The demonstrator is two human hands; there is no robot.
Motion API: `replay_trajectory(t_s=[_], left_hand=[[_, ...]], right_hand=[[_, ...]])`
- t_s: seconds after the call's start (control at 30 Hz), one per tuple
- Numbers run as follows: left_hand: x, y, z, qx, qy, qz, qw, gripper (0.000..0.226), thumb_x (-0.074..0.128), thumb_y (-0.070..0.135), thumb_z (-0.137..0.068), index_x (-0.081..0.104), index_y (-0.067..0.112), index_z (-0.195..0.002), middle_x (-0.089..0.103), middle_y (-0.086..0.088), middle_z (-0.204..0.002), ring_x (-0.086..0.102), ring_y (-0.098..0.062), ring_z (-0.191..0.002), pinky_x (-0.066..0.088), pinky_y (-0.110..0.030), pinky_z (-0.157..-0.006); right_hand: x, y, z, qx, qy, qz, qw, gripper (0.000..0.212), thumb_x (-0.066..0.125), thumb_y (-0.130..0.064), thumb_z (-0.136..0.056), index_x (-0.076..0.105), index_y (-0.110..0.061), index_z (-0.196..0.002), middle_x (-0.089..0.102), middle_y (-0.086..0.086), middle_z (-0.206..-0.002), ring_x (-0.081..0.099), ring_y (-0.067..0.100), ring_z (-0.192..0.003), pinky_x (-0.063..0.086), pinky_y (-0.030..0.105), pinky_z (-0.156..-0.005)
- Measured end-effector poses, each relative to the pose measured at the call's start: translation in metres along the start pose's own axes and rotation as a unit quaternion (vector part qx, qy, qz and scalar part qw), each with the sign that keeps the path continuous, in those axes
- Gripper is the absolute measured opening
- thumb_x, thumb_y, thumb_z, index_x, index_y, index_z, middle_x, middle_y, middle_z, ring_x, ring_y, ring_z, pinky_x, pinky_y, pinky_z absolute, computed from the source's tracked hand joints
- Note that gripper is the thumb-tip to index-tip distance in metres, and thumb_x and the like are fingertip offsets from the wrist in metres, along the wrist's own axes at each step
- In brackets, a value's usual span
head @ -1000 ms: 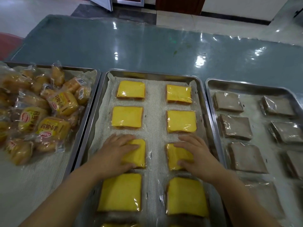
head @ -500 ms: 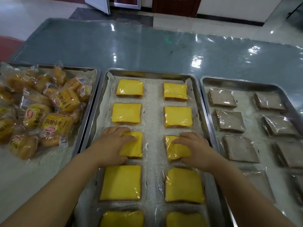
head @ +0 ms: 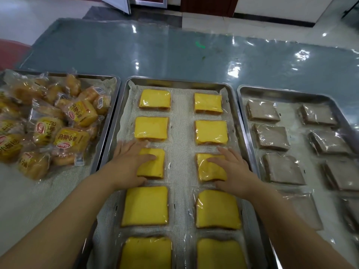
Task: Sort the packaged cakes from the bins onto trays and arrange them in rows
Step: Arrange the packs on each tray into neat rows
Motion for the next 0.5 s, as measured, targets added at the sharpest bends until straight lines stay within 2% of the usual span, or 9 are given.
replay_trajectory(t_s=[0.07,0.13,0.17,0.23,0.3,0.4,0.5], left_hand=[[-0.005,0.005,0.011,-0.021,0.043,0.035,0.998,0.081,0.055,0.067,-0.066,0.038,0.038,-0.140,0.012,0.002,-0.156,0.000,-0.021,-0.142,-0.010,-0.045,-0.115],[-0.009,0.013,0.029,-0.029,0.101,0.101,0.989,0.079,0.049,0.070,-0.061,0.046,0.037,-0.134,0.027,0.007,-0.148,0.012,-0.018,-0.136,0.006,-0.039,-0.113],[-0.007,0.018,0.037,-0.029,0.120,0.124,0.984,0.073,0.053,0.068,-0.063,0.050,0.037,-0.130,0.033,0.010,-0.142,0.018,-0.016,-0.131,0.012,-0.033,-0.109],[0.002,0.028,0.053,-0.019,0.133,0.157,0.978,0.066,0.059,0.066,-0.065,0.054,0.038,-0.125,0.039,0.016,-0.127,0.025,-0.009,-0.122,0.015,-0.024,-0.100],[0.014,0.035,0.068,-0.002,0.128,0.188,0.974,0.072,0.047,0.071,-0.059,0.054,0.039,-0.123,0.037,0.021,-0.121,0.024,0.000,-0.115,0.016,-0.021,-0.098],[0.034,0.037,0.084,0.004,0.083,0.190,0.978,0.085,0.038,0.074,-0.056,0.047,0.037,-0.132,0.032,0.022,-0.133,0.015,0.005,-0.121,0.018,-0.022,-0.103],[0.040,0.038,0.091,0.021,0.035,0.136,0.990,0.092,0.036,0.075,-0.059,0.038,0.034,-0.140,0.019,0.015,-0.149,0.011,-0.005,-0.133,0.018,-0.030,-0.110]], right_hand=[[0.000,-0.003,0.008,-0.008,0.040,-0.005,0.999,0.071,0.071,-0.041,-0.079,0.037,-0.038,-0.141,0.008,-0.006,-0.158,-0.005,0.019,-0.145,0.007,0.049,-0.116],[0.001,-0.005,0.019,-0.023,0.100,-0.020,0.995,0.065,0.072,-0.040,-0.078,0.044,-0.035,-0.136,0.022,-0.006,-0.153,0.007,0.018,-0.141,0.014,0.047,-0.114],[0.003,-0.006,0.025,-0.028,0.130,-0.029,0.991,0.061,0.073,-0.039,-0.078,0.049,-0.033,-0.133,0.029,-0.006,-0.149,0.013,0.020,-0.139,0.018,0.047,-0.113],[0.011,-0.005,0.037,-0.035,0.169,-0.043,0.984,0.054,0.074,-0.035,-0.077,0.056,-0.030,-0.127,0.042,-0.004,-0.140,0.024,0.022,-0.133,0.027,0.051,-0.108],[0.022,-0.004,0.049,-0.053,0.188,-0.051,0.980,0.050,0.074,-0.036,-0.073,0.060,-0.029,-0.121,0.051,-0.004,-0.130,0.032,0.022,-0.124,0.035,0.052,-0.099],[0.035,-0.005,0.065,-0.079,0.184,-0.050,0.978,0.052,0.066,-0.046,-0.067,0.057,-0.035,-0.117,0.056,-0.006,-0.120,0.040,0.021,-0.115,0.041,0.051,-0.089],[0.044,-0.006,0.077,-0.081,0.146,-0.042,0.985,0.058,0.054,-0.058,-0.066,0.055,-0.036,-0.119,0.052,-0.008,-0.127,0.039,0.023,-0.122,0.037,0.053,-0.094]])
Point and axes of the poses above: each hand's wrist, its own z-axis away from the middle knuckle, its own x-axis out of the palm, y = z × x, the point moved 4 cm from there along -z, towards the middle knuckle
